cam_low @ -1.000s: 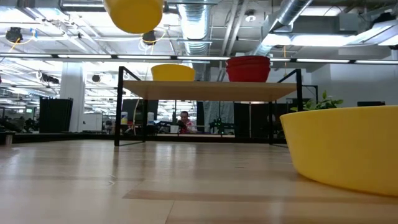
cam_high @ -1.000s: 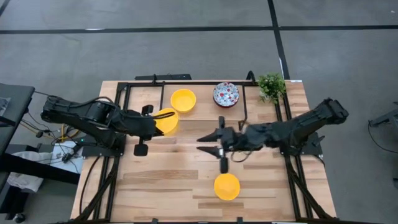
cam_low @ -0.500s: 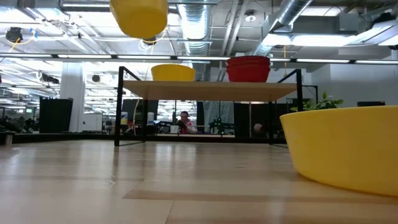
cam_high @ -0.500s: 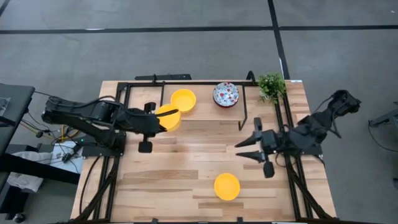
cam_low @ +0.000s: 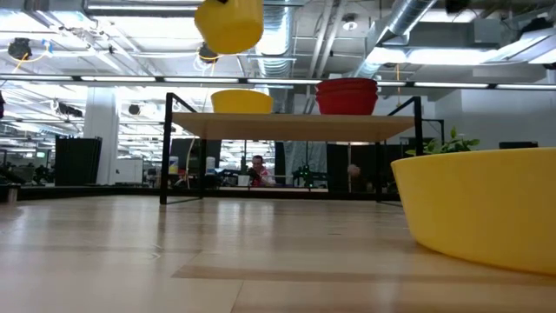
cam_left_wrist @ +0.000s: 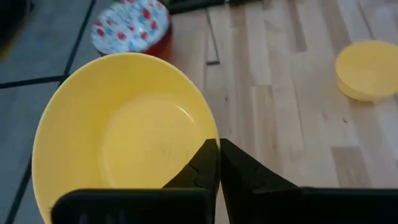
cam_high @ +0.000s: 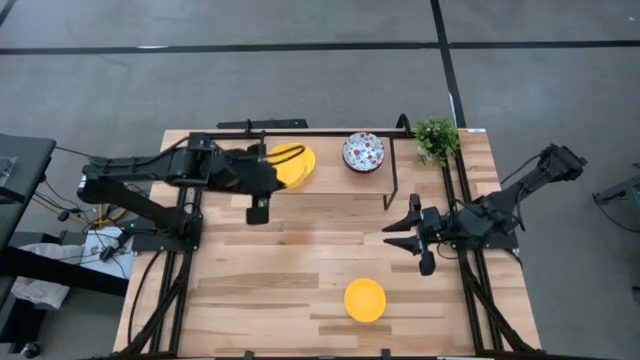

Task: Pick & Place Mini bowls
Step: Stack the top yellow bowl on top of the yellow bowl on the shelf

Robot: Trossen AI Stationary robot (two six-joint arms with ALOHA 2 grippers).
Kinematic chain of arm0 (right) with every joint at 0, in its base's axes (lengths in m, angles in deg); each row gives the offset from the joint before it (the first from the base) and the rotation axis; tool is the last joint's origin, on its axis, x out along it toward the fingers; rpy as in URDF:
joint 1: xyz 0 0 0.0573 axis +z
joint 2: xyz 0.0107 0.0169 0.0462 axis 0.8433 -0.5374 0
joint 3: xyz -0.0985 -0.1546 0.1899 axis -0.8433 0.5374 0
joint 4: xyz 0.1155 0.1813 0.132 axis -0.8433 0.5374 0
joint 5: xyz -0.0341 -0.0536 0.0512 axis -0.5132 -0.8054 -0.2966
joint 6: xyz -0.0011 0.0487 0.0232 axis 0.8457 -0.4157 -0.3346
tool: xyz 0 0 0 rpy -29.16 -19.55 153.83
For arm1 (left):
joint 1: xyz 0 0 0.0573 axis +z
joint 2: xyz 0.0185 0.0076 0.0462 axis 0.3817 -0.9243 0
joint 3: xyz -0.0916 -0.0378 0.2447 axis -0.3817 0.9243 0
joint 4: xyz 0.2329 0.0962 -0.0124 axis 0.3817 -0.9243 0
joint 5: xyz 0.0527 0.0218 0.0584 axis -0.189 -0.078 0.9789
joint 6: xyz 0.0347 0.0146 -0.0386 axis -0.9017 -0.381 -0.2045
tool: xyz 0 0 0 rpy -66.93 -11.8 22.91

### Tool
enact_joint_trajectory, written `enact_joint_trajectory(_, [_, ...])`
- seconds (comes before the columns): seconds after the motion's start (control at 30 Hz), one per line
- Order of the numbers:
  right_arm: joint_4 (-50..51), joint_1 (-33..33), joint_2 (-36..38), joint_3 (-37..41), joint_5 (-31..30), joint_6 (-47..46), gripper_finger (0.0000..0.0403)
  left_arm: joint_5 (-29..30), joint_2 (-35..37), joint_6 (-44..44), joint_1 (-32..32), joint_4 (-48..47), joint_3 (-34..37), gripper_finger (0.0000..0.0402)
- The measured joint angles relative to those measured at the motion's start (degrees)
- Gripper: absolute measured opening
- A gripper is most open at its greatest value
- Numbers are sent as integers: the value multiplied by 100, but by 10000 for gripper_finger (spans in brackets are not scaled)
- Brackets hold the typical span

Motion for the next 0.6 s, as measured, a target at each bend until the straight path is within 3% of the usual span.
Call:
enact_joint_trajectory(0.27, [-834, -149, 285, 1077, 1, -402, 109, -625, -916, -102, 684, -1071, -1237, 9])
enact_joint_trajectory(0.6, [-808, -186, 188, 1102, 10, -398, 109, -922, -1467, -1015, 1710, -1418, -1502, 8])
